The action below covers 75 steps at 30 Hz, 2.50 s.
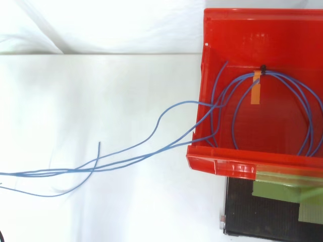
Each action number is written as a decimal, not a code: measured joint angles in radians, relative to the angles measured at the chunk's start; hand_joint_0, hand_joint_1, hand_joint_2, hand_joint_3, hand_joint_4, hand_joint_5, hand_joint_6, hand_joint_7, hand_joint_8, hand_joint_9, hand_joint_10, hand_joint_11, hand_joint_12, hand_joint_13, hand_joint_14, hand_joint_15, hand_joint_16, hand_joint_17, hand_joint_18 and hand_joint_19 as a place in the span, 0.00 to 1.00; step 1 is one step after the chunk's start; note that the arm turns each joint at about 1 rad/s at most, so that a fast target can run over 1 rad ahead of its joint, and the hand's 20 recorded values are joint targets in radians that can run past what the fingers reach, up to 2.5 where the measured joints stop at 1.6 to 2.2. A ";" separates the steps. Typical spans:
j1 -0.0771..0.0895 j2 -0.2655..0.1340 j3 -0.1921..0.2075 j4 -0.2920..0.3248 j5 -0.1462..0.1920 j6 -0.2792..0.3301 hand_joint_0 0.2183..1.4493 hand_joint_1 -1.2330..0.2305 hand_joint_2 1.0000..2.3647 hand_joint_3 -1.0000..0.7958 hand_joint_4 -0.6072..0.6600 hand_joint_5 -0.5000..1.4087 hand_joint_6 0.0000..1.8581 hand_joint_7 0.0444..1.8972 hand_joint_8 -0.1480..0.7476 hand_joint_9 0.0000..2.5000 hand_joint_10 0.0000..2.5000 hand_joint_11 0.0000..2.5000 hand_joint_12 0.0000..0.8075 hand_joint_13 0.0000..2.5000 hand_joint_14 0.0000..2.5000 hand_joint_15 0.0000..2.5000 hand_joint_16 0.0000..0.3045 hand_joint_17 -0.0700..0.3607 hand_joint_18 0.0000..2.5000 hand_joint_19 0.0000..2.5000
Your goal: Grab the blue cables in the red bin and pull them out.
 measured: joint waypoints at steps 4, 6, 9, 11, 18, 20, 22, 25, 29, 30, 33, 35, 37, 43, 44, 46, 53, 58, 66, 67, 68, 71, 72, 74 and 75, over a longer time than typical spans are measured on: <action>0.000 0.000 0.000 0.000 -0.001 0.000 0.37 0.20 0.00 0.00 0.69 0.64 0.45 0.18 0.47 0.34 0.01 0.23 0.42 0.30 0.01 0.17 0.15 0.39 0.23 0.22; 0.000 0.000 0.000 0.000 -0.001 -0.001 0.37 0.20 0.00 0.00 0.69 0.64 0.44 0.19 0.47 0.34 0.01 0.23 0.42 0.30 0.01 0.17 0.15 0.39 0.23 0.22; 0.000 0.000 0.000 0.000 -0.002 -0.001 0.38 0.19 0.00 0.00 0.69 0.65 0.44 0.19 0.46 0.34 0.01 0.24 0.42 0.30 0.01 0.17 0.14 0.39 0.23 0.22; 0.000 0.000 0.000 0.000 -0.002 -0.001 0.39 0.18 0.00 0.00 0.68 0.65 0.44 0.19 0.47 0.35 0.01 0.24 0.42 0.30 0.01 0.17 0.14 0.39 0.23 0.22; 0.000 0.000 0.000 0.000 -0.002 -0.001 0.42 0.17 0.00 0.00 0.68 0.64 0.45 0.19 0.46 0.35 0.01 0.24 0.40 0.31 0.01 0.18 0.13 0.38 0.23 0.22; 0.000 0.000 0.000 0.000 -0.001 -0.001 0.42 0.17 0.00 0.00 0.68 0.64 0.46 0.19 0.45 0.35 0.01 0.24 0.40 0.31 0.01 0.18 0.13 0.37 0.23 0.22; 0.000 0.000 0.000 0.000 -0.001 -0.001 0.43 0.17 0.00 0.00 0.68 0.64 0.46 0.19 0.45 0.35 0.01 0.24 0.40 0.31 0.01 0.18 0.13 0.37 0.23 0.23; 0.000 0.000 0.000 0.000 -0.001 -0.001 0.43 0.17 0.00 0.00 0.68 0.64 0.46 0.19 0.46 0.35 0.01 0.25 0.40 0.31 0.01 0.18 0.13 0.37 0.23 0.23; 0.000 0.000 0.000 0.000 0.000 -0.002 0.44 0.16 0.00 0.00 0.67 0.64 0.46 0.19 0.45 0.35 0.01 0.24 0.40 0.31 0.01 0.18 0.13 0.37 0.23 0.23; 0.000 0.000 0.000 0.000 0.000 -0.002 0.44 0.16 0.00 0.00 0.67 0.64 0.46 0.19 0.45 0.35 0.01 0.24 0.40 0.31 0.01 0.18 0.13 0.37 0.23 0.23; 0.000 0.000 0.000 0.000 -0.001 -0.002 0.45 0.16 0.00 0.00 0.67 0.63 0.47 0.19 0.45 0.34 0.01 0.25 0.39 0.31 0.01 0.18 0.13 0.37 0.23 0.23; 0.000 0.000 0.000 0.000 -0.001 -0.002 0.46 0.16 0.00 0.00 0.68 0.63 0.47 0.19 0.45 0.34 0.01 0.24 0.39 0.30 0.01 0.18 0.13 0.37 0.23 0.23; 0.000 0.000 0.000 0.000 -0.001 -0.002 0.46 0.15 0.00 0.00 0.67 0.63 0.48 0.19 0.45 0.34 0.01 0.25 0.39 0.30 0.01 0.18 0.13 0.37 0.23 0.23; -0.002 -0.001 0.000 0.007 0.001 -0.001 0.47 0.15 0.00 0.00 0.67 0.62 0.49 0.18 0.44 0.34 0.01 0.25 0.39 0.30 0.01 0.18 0.13 0.36 0.23 0.23; -0.002 -0.001 0.000 0.008 0.001 0.000 0.48 0.14 0.00 0.00 0.67 0.61 0.50 0.17 0.44 0.33 0.01 0.25 0.39 0.30 0.01 0.18 0.13 0.36 0.23 0.23; -0.002 -0.001 0.000 0.009 0.001 0.000 0.49 0.14 0.00 0.00 0.67 0.61 0.50 0.17 0.44 0.33 0.01 0.25 0.39 0.30 0.01 0.18 0.13 0.36 0.23 0.23; -0.002 0.000 0.000 0.009 0.003 0.000 0.50 0.13 0.00 0.00 0.69 0.58 0.54 0.15 0.44 0.32 0.01 0.26 0.39 0.30 0.01 0.18 0.13 0.37 0.22 0.23; -0.002 -0.001 0.000 0.009 0.002 0.000 0.49 0.13 0.00 0.00 0.69 0.57 0.54 0.14 0.44 0.32 0.01 0.26 0.39 0.30 0.01 0.18 0.13 0.37 0.22 0.23; -0.002 -0.001 0.000 0.009 0.002 0.000 0.49 0.12 0.00 0.00 0.70 0.56 0.54 0.14 0.45 0.31 0.01 0.26 0.39 0.30 0.01 0.19 0.13 0.37 0.22 0.23; -0.002 -0.001 0.000 0.009 0.001 0.000 0.49 0.12 0.00 0.00 0.70 0.56 0.55 0.14 0.45 0.31 0.01 0.26 0.40 0.29 0.01 0.18 0.13 0.37 0.22 0.23; -0.002 -0.001 0.000 0.009 0.001 0.000 0.49 0.12 0.00 0.00 0.70 0.56 0.55 0.14 0.45 0.31 0.01 0.26 0.40 0.29 0.01 0.18 0.13 0.37 0.22 0.23; -0.002 -0.001 0.000 0.009 0.001 0.000 0.49 0.11 0.00 0.00 0.70 0.55 0.55 0.14 0.45 0.30 0.01 0.26 0.40 0.29 0.01 0.19 0.13 0.37 0.22 0.23; -0.002 -0.001 0.000 0.009 0.001 0.000 0.49 0.11 0.00 0.00 0.71 0.55 0.55 0.14 0.45 0.30 0.01 0.26 0.40 0.29 0.01 0.18 0.13 0.37 0.22 0.23; -0.002 -0.001 0.000 0.009 0.001 0.000 0.49 0.11 0.00 0.00 0.71 0.54 0.55 0.14 0.45 0.30 0.01 0.26 0.40 0.29 0.01 0.18 0.13 0.37 0.22 0.23; -0.002 -0.001 0.000 0.009 0.001 0.000 0.49 0.11 0.00 0.00 0.71 0.54 0.55 0.13 0.45 0.30 0.01 0.26 0.40 0.29 0.01 0.18 0.13 0.37 0.22 0.23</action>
